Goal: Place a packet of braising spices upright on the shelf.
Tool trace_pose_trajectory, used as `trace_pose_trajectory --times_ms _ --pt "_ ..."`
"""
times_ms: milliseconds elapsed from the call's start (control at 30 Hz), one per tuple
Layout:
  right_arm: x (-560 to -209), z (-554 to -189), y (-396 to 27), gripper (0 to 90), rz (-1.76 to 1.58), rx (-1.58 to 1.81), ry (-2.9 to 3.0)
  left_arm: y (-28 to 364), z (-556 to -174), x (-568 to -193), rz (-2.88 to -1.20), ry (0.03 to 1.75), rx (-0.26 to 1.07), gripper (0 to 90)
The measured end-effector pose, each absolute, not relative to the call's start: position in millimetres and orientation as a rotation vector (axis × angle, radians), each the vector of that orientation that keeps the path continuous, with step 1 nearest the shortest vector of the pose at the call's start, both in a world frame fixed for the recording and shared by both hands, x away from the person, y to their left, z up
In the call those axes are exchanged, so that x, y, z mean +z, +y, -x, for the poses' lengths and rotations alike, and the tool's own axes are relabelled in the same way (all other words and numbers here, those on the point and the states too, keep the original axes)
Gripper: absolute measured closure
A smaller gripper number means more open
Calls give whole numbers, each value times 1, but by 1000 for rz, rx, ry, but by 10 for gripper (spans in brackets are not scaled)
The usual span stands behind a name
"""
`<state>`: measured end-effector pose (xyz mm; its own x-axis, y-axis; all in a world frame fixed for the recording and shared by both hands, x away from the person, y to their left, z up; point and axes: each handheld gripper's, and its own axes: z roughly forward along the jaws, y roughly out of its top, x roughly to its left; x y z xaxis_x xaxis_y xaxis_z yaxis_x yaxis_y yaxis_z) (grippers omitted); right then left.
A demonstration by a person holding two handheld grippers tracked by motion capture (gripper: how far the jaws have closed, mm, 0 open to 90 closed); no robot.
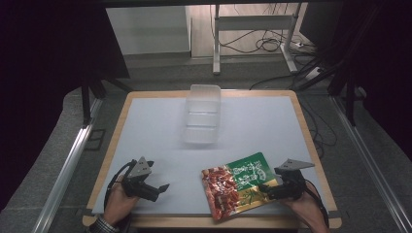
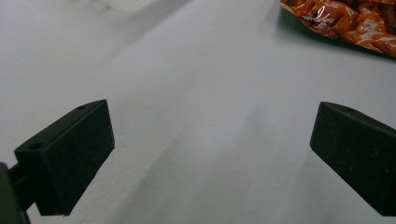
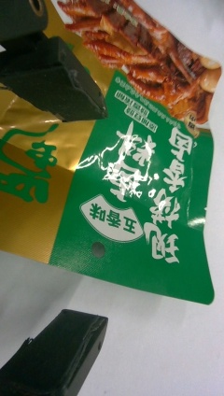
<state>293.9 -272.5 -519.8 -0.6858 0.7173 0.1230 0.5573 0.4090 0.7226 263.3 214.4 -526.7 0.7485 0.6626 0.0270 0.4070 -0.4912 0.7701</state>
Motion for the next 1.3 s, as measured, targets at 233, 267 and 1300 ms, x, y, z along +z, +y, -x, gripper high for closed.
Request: trace_pose_trajectory --times_ms 233,267,1300 --pt "-521 -296 -264 230 -1151 1079 2499 214 -263 -527 -2156 797 413 0" --pt "-518 -296 -261 287 -1140 1089 2495 214 -263 -527 -2158 794 415 0" --pt "-469 -305 -237 890 -1154 1195 2445 212 -262 -526 -2174 813 416 0"
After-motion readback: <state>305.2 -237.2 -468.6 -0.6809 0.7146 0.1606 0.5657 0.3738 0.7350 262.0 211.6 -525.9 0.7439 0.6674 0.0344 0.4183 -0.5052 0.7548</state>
